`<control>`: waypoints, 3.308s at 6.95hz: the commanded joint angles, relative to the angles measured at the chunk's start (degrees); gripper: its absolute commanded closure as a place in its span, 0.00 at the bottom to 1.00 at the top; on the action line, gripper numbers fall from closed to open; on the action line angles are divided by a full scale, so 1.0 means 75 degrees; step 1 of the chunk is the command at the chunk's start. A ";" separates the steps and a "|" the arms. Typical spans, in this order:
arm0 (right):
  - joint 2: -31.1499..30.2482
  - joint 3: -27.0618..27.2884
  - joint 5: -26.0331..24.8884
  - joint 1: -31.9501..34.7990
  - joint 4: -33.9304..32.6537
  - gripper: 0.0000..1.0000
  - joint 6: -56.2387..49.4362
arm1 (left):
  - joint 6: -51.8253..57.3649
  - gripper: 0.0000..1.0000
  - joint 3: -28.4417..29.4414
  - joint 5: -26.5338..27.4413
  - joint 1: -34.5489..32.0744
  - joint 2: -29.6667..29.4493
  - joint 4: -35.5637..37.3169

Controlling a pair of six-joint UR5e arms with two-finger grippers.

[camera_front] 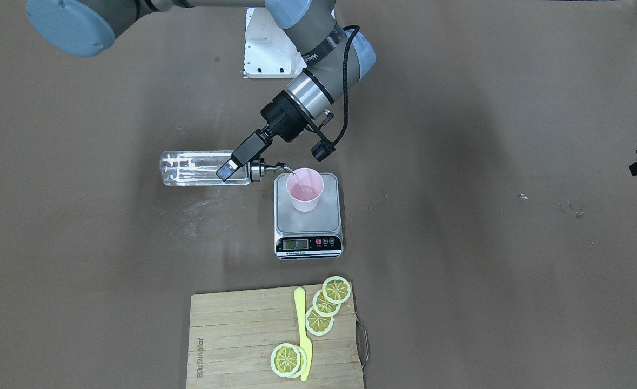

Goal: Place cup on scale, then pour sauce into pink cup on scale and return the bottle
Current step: 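Rotate the sauce bottle upright with the right gripper, then carry the upright bottle with the right gripper away from the scale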

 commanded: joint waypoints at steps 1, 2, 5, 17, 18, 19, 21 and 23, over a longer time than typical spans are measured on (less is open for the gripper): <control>-0.0046 0.0131 0.0078 -0.0010 0.0773 1.00 0.0251 | -0.0004 0.03 -0.0010 0.0000 -0.0012 0.0000 -0.0021; -0.0023 0.0142 0.0137 -0.0010 0.1114 1.00 0.0380 | -0.0004 0.03 -0.0010 0.0000 -0.0012 0.0000 -0.0021; -0.0326 0.0248 0.0779 0.0234 0.2822 1.00 0.0311 | -0.0004 0.03 -0.0045 0.0000 -0.0047 -0.0012 -0.0021; -0.4424 0.3396 0.6231 0.3154 0.6883 1.00 -0.0287 | 0.0067 0.03 -0.0057 0.0024 -0.0293 -0.0129 -0.0547; -0.4870 0.3586 0.6254 0.3189 0.7394 1.00 -0.0171 | 0.0067 0.03 -0.0092 0.0024 -0.0305 -0.0129 -0.0571; -0.5768 0.3518 0.6394 0.3189 0.9162 1.00 0.0283 | 0.0067 0.03 -0.0127 0.0035 -0.0328 -0.0129 -0.0618; -0.6617 0.3342 0.6653 0.3294 1.0755 1.00 0.0578 | 0.0055 0.03 -0.0209 0.0035 -0.0328 -0.0152 -0.0607; -0.6877 0.3307 0.6723 0.3365 1.1287 1.00 0.0673 | 0.0031 0.03 -0.0268 0.0035 -0.0328 -0.0152 -0.0607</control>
